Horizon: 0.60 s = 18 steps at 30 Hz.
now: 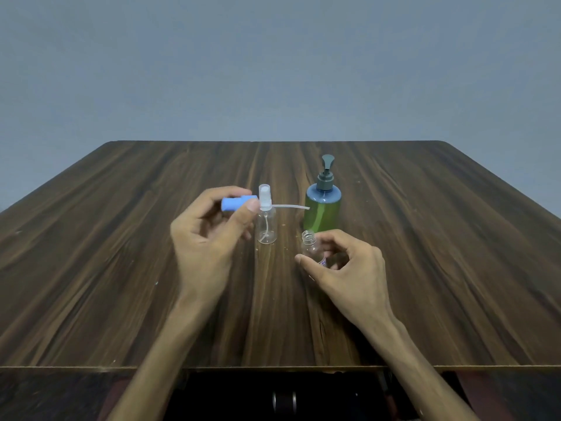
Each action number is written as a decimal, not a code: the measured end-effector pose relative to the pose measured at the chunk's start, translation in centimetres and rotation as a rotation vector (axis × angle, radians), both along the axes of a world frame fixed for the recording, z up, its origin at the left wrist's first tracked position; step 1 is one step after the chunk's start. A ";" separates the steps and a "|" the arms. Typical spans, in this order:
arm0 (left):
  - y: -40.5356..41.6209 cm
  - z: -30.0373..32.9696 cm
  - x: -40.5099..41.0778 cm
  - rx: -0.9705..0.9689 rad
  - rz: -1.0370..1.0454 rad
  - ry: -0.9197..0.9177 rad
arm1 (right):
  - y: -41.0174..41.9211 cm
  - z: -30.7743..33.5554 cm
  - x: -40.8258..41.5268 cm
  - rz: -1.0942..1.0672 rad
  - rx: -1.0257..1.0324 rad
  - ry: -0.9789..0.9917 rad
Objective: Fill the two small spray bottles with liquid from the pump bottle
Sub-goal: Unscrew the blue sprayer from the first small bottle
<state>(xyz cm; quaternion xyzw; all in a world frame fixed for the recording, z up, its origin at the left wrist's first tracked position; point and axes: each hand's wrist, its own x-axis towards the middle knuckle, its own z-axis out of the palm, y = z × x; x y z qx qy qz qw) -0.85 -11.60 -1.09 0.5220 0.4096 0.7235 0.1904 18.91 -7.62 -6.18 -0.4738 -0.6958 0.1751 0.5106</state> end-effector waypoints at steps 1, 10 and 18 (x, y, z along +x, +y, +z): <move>-0.3 -0.3 -0.8 -0.019 -0.003 0.021 | 0.1 -0.1 0.1 0.005 0.000 0.003; -0.4 -4.9 -5.6 -0.399 0.306 0.652 | 0.6 -0.2 -0.7 0.039 -0.091 0.023; 1.1 -5.5 -6.4 -0.580 0.327 0.731 | 1.5 0.5 -2.4 0.067 -0.132 -0.061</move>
